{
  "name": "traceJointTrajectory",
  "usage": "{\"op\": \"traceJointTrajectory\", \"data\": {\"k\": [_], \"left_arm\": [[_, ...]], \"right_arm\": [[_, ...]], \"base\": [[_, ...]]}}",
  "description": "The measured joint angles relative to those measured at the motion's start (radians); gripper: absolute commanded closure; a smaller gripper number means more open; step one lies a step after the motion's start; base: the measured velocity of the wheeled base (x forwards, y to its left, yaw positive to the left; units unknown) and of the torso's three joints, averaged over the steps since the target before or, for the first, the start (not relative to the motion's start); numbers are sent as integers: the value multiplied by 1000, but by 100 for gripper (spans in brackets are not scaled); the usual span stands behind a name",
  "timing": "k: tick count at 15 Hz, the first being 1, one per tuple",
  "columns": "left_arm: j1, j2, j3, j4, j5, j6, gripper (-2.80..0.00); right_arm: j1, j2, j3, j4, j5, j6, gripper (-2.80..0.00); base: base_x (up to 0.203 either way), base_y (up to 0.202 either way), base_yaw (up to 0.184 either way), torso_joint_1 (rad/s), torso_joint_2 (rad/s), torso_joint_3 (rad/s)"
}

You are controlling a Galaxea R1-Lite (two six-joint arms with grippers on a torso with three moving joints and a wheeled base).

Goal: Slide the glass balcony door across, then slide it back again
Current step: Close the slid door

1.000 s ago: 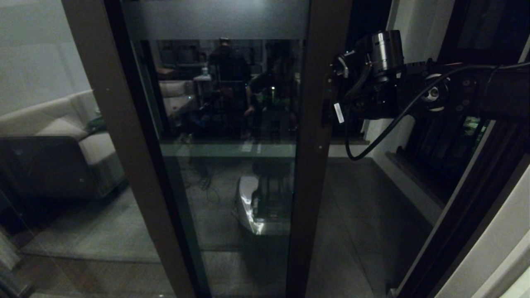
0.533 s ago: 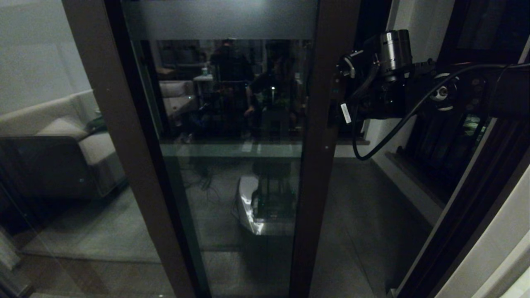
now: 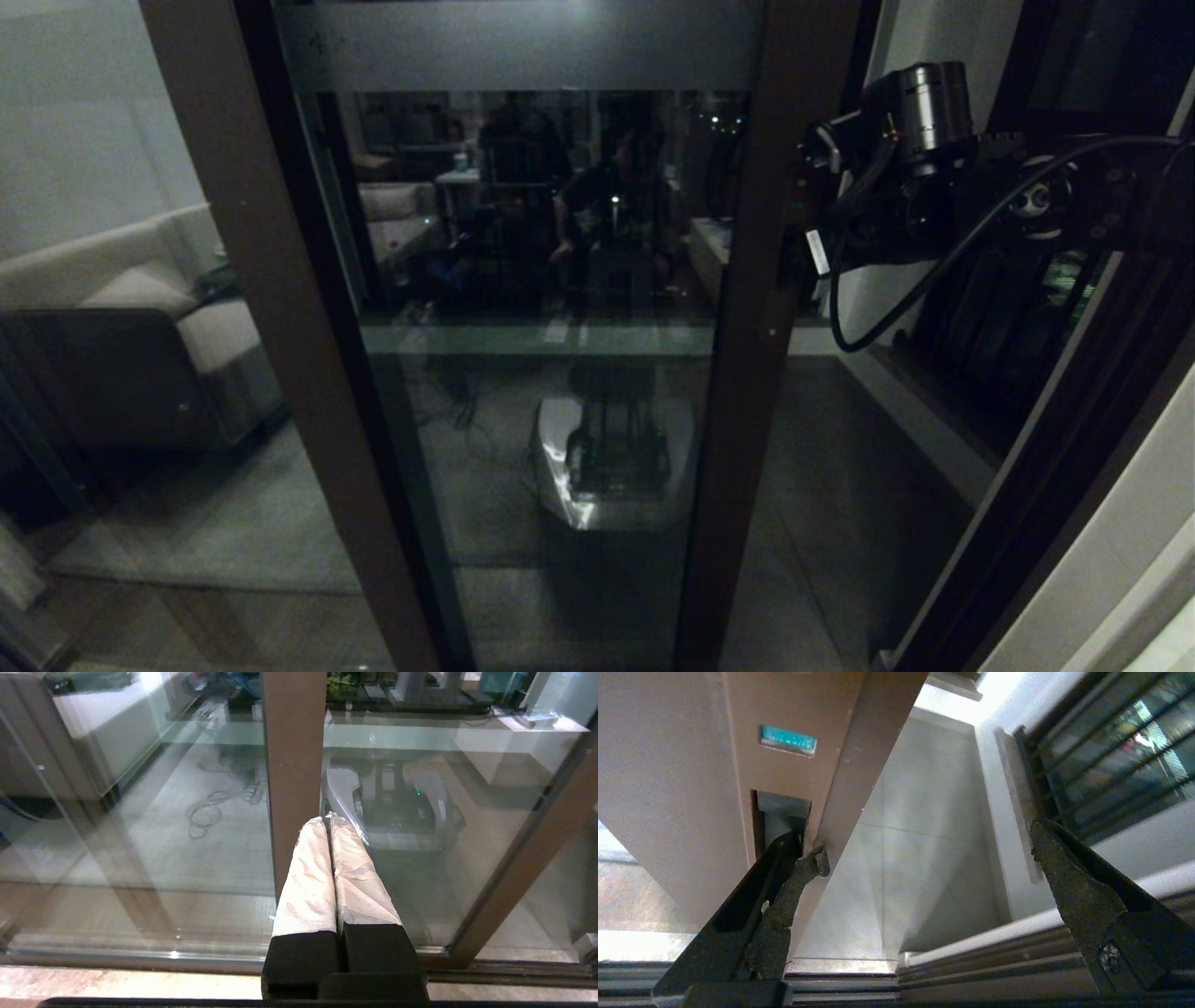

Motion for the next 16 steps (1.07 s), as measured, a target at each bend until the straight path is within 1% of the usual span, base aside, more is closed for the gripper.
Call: {"op": "traceJointTrajectory", "data": {"k": [4, 16], "left_arm": [[0, 0, 0, 0, 0, 0, 0], [0, 0, 0, 0, 0, 0, 0]], "right_arm": [[-10, -31, 29, -12, -8, -11, -280], [-56, -25, 25, -10, 7, -43, -280]], "base": [[0, 0, 0, 0, 0, 0], [0, 0, 0, 0, 0, 0]]}}
